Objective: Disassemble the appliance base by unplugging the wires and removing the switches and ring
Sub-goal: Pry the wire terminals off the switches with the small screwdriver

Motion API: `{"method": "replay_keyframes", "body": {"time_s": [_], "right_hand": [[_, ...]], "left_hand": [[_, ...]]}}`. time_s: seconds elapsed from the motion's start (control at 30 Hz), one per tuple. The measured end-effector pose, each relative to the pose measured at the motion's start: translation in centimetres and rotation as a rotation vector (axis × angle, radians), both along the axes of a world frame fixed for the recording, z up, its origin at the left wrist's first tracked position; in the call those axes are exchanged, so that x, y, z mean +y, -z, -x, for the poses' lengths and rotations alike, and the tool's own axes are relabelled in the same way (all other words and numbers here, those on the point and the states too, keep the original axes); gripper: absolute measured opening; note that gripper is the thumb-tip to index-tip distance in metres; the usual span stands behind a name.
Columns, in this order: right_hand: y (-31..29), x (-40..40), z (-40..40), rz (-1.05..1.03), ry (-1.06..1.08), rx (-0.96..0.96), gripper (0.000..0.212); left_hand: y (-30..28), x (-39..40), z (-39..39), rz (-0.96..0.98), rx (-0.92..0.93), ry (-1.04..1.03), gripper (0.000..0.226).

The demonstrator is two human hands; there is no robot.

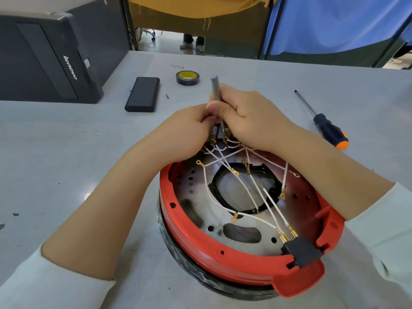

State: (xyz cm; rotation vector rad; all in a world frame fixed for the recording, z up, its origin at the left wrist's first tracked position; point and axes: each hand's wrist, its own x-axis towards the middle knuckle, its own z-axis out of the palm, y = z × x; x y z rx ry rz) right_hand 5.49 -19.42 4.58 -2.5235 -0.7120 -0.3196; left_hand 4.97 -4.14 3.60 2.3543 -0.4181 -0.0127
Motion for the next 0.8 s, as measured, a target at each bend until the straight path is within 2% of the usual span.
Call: {"method": "replay_keyframes", "body": {"time_s": [0.13, 0.43, 0.8], "right_hand": [[-0.2, 0.1, -0.4, -0.114, 0.04, 0.084, 0.021], [0.0, -0.3, 0.5, 0.047, -0.038, -0.1, 0.017], [-0.3, 0.2, -0.6, 0.021, 0.044, 0.038, 0.031]], "left_hand": [[0.0, -0.1, 0.1, 0.009, 0.006, 0.012, 0.024], [-0.2, -0.1, 0.1, -0.008, 0.02, 0.005, 0.027], [-0.2, -0.1, 0.2, 0.003, 0.029, 0.009, 0.024]]}}
